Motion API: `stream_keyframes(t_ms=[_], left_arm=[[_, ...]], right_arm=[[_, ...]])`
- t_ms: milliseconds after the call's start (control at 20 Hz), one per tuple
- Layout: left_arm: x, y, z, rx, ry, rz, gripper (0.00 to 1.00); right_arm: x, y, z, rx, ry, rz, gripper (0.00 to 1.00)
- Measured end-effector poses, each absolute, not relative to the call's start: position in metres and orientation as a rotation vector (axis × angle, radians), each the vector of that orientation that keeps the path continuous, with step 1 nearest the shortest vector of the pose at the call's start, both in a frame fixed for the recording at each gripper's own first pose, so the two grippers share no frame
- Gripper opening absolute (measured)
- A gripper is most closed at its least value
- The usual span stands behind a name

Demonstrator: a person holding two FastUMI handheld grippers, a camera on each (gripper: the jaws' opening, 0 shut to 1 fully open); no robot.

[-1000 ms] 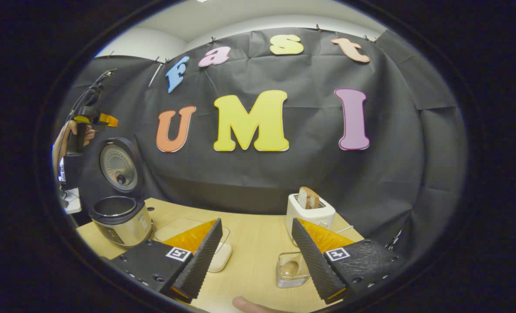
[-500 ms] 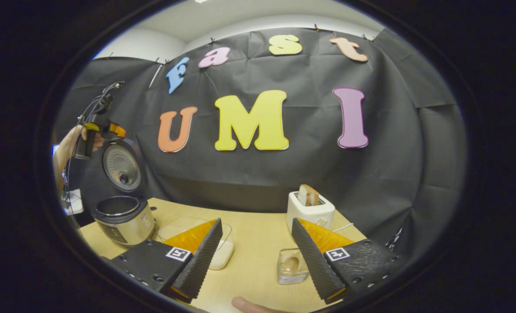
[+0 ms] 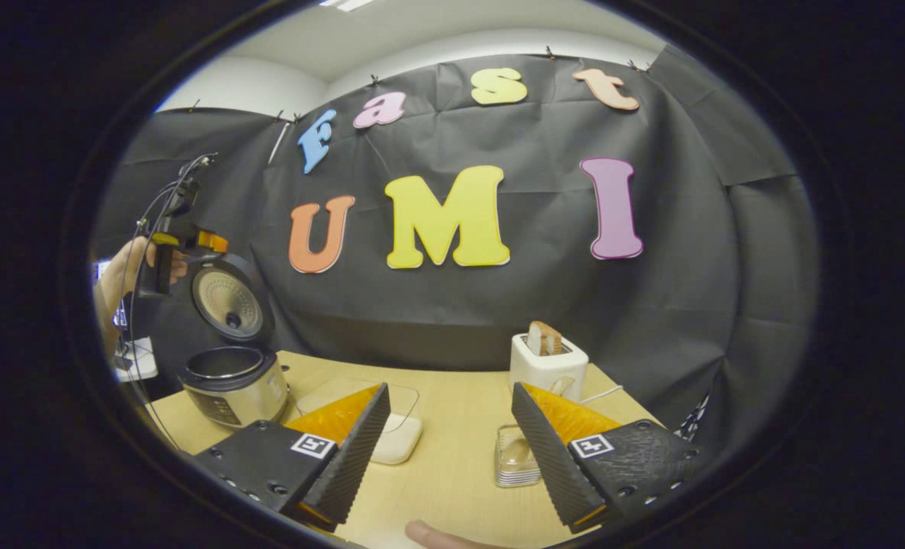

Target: Close the left gripper, press the button to open the rice cooker; take a wooden spoon from the chopstick holder with the right hand, scoop a spoonful of rice and pour it into the rice cooker, then put the wooden spoon back into the chopstick holder.

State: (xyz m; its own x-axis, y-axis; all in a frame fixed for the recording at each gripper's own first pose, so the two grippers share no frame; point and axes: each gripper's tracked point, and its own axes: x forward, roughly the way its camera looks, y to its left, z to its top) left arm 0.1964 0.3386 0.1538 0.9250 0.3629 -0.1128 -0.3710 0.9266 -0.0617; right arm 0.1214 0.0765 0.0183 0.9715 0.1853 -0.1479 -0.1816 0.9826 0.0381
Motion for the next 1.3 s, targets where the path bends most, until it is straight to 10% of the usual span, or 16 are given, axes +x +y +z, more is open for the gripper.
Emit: stream_keyframes(t_ms=[1300], left_arm=[[0.12, 0.258, -0.005, -0.126, 0.34, 0.357, 0.99]], right_arm=[[0.025, 0.064, -0.02, 0.068, 0.167, 0.228, 0.94]])
